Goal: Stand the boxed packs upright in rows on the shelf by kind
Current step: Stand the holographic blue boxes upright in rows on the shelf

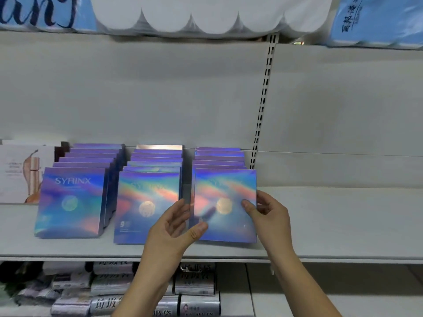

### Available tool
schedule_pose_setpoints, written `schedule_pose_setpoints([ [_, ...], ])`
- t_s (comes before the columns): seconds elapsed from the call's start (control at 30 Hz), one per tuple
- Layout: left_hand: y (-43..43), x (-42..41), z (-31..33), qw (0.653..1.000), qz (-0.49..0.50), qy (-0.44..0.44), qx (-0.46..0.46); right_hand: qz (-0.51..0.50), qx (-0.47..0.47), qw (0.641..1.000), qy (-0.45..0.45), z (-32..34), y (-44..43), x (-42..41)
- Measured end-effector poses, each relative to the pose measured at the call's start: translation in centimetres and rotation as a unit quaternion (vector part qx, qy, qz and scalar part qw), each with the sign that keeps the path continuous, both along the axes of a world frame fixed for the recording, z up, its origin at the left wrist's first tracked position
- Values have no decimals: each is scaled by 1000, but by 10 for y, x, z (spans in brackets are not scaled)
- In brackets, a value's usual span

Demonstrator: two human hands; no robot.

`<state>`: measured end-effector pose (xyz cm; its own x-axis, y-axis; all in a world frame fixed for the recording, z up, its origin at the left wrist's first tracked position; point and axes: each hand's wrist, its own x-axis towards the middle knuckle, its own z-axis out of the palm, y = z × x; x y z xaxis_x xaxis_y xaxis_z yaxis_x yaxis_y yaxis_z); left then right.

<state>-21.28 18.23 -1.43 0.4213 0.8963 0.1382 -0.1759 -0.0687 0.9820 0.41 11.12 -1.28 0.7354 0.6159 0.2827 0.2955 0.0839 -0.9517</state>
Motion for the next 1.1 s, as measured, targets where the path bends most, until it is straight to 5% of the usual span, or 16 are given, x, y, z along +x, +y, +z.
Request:
schedule_pose_setpoints([
  [0.17, -4, 5, -10, 1000, -2, 10, 1, -59, -9, 994, -93, -9, 3, -16],
  [0.5, -4, 16, -20, 996, 22, 58, 68, -81, 27, 996, -34, -26, 4, -17],
  [0.73, 4, 41, -20, 992, 12, 85, 89, 103, 30, 993, 45, -32, 11, -14],
  [1.1, 30, 77, -16, 995, 47, 60, 67, 162, 26, 981, 101, -25, 28, 6],
])
